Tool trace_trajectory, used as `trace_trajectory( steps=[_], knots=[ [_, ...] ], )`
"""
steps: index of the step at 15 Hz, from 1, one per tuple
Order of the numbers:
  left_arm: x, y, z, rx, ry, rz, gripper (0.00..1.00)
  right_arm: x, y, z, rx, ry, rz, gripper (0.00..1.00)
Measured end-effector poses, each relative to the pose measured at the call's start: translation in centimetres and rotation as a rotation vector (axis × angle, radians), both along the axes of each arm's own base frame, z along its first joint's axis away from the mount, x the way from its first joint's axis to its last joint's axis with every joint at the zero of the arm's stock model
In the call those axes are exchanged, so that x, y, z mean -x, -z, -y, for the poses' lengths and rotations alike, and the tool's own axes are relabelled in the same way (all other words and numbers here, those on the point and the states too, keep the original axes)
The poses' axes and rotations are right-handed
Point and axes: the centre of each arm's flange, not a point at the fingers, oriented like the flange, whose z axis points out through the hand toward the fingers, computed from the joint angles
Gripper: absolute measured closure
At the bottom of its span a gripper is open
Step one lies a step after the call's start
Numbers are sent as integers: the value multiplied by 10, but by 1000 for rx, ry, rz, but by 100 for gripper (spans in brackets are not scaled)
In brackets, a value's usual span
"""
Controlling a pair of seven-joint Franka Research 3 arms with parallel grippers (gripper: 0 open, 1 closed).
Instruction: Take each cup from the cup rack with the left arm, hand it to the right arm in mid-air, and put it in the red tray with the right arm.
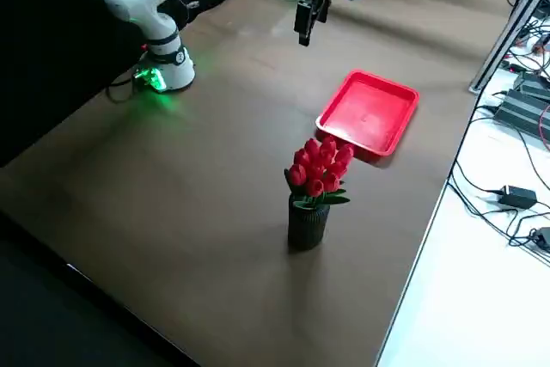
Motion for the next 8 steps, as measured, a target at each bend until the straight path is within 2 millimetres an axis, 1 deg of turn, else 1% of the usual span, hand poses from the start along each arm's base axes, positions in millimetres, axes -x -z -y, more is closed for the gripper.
trace_trajectory(
  steps=[7, 8],
  knots=[
    [-4, 3, 8, -2, 16, 6, 6, 0, 0, 0, 0, 0, 1, 0],
    [-4, 5, 8, -3, 17, 5, 10, 0, 0, 0, 0, 0, 1, 0]
  ],
)
